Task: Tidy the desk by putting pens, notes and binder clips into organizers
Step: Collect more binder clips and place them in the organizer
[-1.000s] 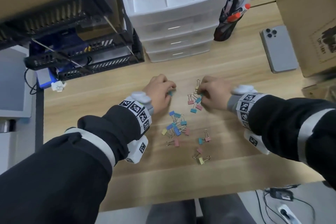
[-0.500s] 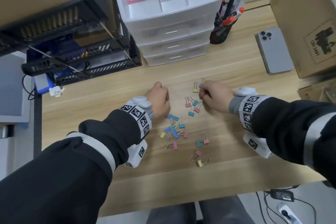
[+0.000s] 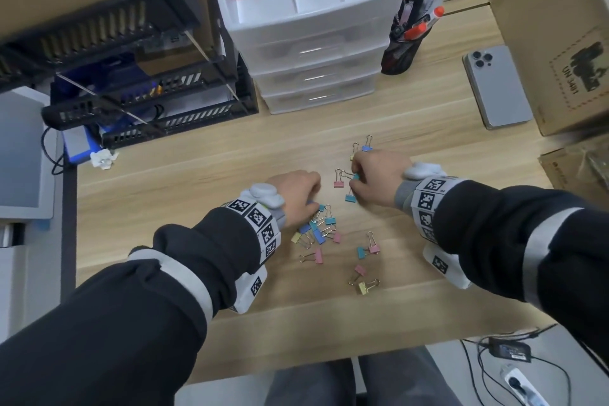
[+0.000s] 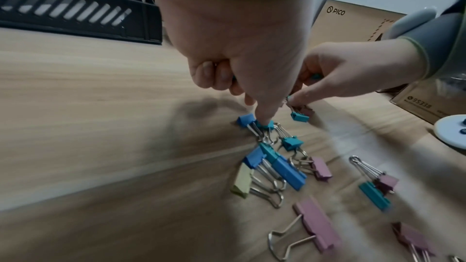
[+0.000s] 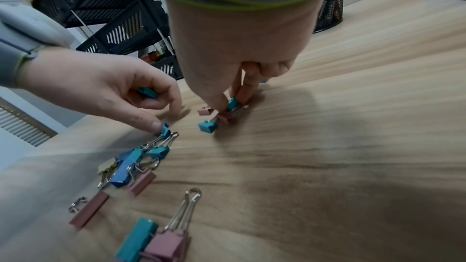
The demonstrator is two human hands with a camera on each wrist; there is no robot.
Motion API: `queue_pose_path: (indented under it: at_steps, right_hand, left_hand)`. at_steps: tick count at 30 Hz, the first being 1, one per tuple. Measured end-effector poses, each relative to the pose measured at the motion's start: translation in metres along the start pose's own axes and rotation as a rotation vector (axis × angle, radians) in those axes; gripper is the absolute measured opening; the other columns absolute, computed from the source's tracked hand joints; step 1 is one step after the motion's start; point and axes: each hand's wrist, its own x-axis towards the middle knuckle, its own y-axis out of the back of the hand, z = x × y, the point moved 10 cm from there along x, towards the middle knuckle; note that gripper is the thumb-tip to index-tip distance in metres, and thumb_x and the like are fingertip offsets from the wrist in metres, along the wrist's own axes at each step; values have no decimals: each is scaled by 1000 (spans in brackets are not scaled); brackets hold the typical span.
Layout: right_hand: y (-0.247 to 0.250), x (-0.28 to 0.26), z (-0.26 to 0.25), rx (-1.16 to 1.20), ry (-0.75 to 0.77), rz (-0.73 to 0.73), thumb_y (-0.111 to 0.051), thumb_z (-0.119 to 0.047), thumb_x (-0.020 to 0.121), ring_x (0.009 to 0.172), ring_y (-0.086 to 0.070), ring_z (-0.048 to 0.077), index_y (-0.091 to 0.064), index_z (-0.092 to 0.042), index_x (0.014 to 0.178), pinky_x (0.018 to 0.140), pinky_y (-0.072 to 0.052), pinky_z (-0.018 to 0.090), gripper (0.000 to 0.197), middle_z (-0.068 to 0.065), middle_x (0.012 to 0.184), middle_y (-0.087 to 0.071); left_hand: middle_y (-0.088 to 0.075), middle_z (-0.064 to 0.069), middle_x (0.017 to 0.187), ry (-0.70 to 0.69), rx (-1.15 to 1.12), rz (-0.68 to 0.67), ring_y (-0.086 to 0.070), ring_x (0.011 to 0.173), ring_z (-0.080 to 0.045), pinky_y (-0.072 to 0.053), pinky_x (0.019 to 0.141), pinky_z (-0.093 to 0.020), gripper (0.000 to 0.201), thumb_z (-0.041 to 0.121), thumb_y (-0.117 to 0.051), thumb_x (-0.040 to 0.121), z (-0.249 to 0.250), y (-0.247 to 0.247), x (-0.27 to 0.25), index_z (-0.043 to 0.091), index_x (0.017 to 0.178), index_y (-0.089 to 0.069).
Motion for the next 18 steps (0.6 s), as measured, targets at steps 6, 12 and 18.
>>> queue_pose_path:
  at_steps: [6,12,18]
  right_hand:
    - [9,-5,1,52,-23,8,-63,-30,81,88,-62,23,-62,-25,94,64,-38,28,14,-5,96,-63]
    - [6,-13,9,331,-22,-38,-59,-19,85,79,-56,19,-61,-20,97,65,-38,28,12,-13,76,-56]
    - [-7,-18,11,704,-139,-178,-40,-8,92,78,-62,27,-63,-6,73,80,-49,34,30,11,82,-69]
  left_hand:
    - [-55,5,98,24,48,25,-60,81,-23,-53,69,-36,23,45,-63,83,5,1,4,24,91,-61]
    - [-53,5,88,48,119,27,-58,73,-21,-48,59,-32,36,60,-60,74,13,0,5,24,77,-60]
    - [-68,-4,76,93,112,-18,-66,66,-25,-53,55,-32,33,47,-62,73,13,-1,8,14,71,-68]
